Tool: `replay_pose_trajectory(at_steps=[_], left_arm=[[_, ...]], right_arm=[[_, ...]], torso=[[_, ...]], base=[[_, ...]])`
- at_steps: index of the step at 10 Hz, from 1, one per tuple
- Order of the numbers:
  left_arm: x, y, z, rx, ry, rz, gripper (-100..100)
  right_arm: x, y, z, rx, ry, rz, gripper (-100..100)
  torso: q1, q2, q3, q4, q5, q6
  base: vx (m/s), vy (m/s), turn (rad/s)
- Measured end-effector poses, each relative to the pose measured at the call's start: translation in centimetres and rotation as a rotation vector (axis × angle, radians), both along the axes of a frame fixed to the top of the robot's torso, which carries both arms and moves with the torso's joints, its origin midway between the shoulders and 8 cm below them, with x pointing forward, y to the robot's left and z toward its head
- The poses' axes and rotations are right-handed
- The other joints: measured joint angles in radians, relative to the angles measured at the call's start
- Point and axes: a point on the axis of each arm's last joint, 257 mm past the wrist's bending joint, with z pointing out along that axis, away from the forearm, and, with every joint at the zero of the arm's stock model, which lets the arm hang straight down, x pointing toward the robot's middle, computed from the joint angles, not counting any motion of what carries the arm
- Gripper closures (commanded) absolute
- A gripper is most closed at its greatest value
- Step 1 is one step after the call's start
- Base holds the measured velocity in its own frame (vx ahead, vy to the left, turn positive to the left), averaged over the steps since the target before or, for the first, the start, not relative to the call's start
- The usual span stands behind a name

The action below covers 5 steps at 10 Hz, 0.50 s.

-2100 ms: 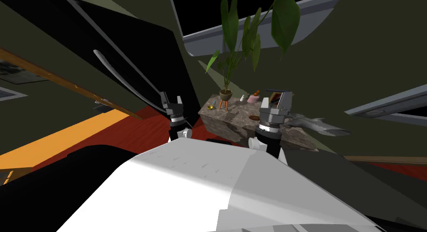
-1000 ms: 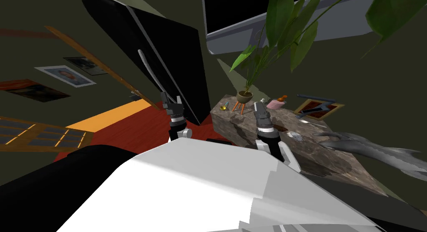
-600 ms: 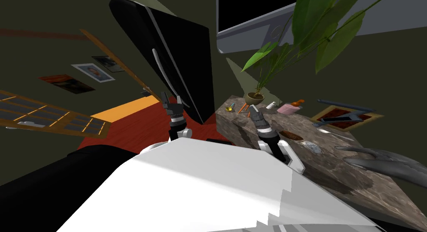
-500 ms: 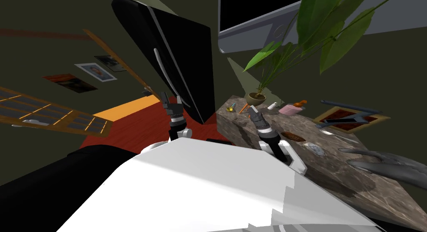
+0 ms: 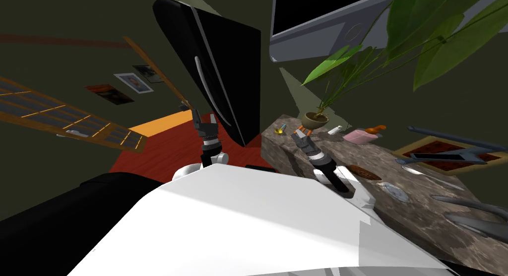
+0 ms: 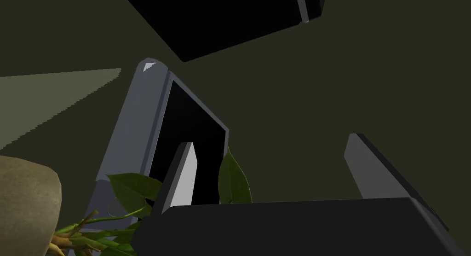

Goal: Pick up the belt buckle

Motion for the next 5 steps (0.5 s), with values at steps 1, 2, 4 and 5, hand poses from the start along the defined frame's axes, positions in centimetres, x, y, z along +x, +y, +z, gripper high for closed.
replay_pose_trajectory(at_steps=[1, 2, 4, 5], left_arm=[[0.0, 0.0, 0.0, 0.0, 0.0, 0.0, 0], [0.0, 0.0, 0.0, 0.0, 0.0, 0.0, 0], [0.0, 0.0, 0.0, 0.0, 0.0, 0.0, 0], [0.0, 0.0, 0.0, 0.0, 0.0, 0.0, 0]], right_arm=[[0.0, -0.1, -0.5, -0.031, 0.005, 0.008, -100], [0.1, -0.3, -1.6, -0.077, 0.018, 0.014, -100], [-0.1, -0.9, -3.2, -0.154, 0.038, 0.029, -100], [-0.1, -1.2, -3.8, -0.185, 0.044, 0.037, -100]], torso=[[0.0, 0.0, 0.0, 0.0, 0.0, 0.001], [0.0, 0.0, 0.0, 0.0, 0.0, 0.0], [-0.001, 0.001, 0.0, 0.0, 0.0, 0.0], [-0.001, 0.001, 0.0, 0.0, 0.0, 0.001]], base=[[0.004, 0.018, 0.197], [0.004, 0.011, 0.098], [0.0, 0.009, 0.132], [-0.005, 0.004, 0.153]])
